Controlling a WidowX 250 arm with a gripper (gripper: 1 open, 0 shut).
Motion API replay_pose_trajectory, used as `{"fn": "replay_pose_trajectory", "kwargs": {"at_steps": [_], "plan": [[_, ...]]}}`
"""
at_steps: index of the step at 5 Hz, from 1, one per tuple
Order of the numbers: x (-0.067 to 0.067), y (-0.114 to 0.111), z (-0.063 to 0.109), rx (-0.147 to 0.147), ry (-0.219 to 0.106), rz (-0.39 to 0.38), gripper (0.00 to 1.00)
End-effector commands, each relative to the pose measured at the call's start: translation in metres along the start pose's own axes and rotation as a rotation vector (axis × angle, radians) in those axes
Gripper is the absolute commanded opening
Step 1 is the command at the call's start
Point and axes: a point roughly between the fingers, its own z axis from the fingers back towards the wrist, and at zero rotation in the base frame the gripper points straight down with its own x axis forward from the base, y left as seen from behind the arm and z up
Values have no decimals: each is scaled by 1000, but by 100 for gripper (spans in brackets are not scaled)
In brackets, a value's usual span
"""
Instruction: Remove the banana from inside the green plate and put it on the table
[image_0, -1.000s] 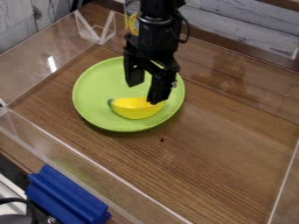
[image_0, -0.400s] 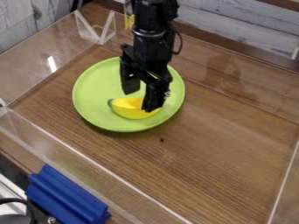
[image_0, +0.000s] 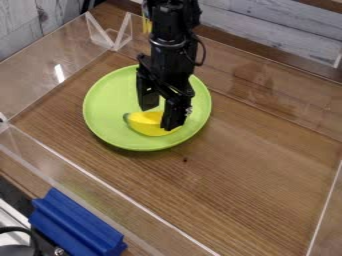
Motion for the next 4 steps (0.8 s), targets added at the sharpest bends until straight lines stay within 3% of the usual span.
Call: {"fn": "replay_pose_trajectory", "kwargs": {"at_steps": [1, 2, 3, 4], "plan": [[1, 5, 4, 13, -25, 1, 100], [2, 6, 0, 13, -24, -6, 100], [2, 7, -3, 12, -24, -12, 0], [2, 8, 0, 12, -23, -10, 0]]}}
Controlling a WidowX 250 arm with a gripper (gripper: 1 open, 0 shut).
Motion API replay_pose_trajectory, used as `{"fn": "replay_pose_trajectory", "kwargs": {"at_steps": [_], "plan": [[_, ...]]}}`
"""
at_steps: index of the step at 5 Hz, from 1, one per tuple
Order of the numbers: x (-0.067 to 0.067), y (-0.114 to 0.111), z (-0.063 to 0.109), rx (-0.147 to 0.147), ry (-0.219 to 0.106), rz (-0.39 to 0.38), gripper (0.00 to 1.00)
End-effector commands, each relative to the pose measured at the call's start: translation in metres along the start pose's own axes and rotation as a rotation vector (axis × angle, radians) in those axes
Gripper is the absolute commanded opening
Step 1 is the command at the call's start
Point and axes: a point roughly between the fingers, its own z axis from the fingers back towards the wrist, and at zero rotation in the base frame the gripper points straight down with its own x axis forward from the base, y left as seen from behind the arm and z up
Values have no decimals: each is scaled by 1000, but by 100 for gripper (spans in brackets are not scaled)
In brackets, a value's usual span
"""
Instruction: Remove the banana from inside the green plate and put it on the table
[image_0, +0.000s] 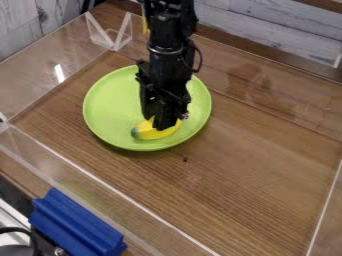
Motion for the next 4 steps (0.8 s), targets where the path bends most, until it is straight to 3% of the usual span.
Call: {"fn": "replay_pose_trajectory", "kwargs": {"at_steps": [1, 4], "plan": [[2, 7, 13, 16, -25, 14, 0], [2, 13, 24, 16, -23, 22, 0]]}}
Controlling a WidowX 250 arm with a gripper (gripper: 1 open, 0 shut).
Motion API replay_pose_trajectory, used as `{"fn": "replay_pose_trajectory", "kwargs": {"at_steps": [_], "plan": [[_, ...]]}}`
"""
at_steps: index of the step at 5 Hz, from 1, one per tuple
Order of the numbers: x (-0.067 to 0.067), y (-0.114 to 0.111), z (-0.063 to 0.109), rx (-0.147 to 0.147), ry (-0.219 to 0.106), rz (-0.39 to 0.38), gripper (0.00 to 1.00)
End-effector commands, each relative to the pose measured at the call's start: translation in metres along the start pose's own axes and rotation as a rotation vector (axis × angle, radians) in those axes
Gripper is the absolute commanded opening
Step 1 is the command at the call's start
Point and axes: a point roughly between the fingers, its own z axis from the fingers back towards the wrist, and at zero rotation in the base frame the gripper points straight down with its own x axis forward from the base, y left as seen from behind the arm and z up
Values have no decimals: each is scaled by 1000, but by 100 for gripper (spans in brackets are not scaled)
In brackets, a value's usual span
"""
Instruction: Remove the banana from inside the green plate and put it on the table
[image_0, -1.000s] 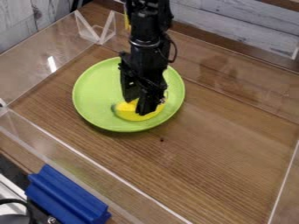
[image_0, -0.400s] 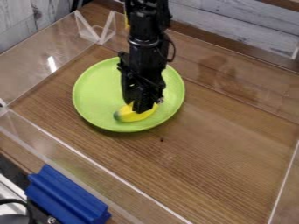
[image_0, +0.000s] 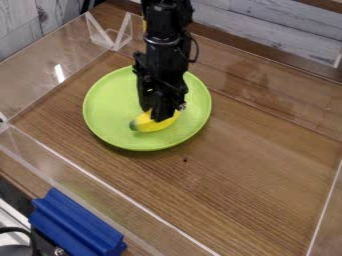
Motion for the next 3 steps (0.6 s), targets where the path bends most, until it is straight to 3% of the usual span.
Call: {"fn": "replay_pose_trajectory", "kwargs": {"at_steps": [1, 3], "plan": [[5, 5, 21, 31, -47, 12, 0], [3, 3, 29, 28, -39, 23, 0]]}}
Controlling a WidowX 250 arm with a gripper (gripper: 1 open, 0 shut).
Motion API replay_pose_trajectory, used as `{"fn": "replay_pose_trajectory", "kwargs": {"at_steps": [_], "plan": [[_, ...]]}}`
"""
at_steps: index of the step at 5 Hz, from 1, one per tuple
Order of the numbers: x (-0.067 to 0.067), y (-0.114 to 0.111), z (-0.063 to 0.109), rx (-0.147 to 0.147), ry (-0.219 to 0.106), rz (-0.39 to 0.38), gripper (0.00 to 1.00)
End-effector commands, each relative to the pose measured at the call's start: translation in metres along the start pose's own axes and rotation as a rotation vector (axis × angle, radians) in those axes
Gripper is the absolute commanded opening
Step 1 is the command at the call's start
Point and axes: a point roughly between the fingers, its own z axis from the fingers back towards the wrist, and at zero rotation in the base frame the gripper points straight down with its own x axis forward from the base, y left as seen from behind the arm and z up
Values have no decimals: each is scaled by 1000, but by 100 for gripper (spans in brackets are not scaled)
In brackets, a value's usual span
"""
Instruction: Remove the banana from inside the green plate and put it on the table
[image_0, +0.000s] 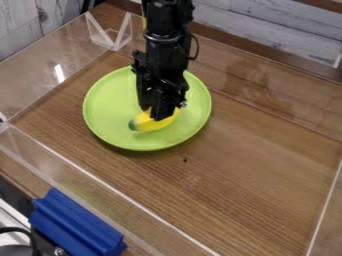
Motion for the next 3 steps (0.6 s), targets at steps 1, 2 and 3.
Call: {"fn": "replay_pose_trajectory", "kwargs": {"at_steps": [1, 2, 3], "plan": [[6, 3, 29, 45, -79, 0, 0], [5, 2, 31, 44, -76, 2, 0], [5, 1, 33, 43, -73, 2, 0]]}}
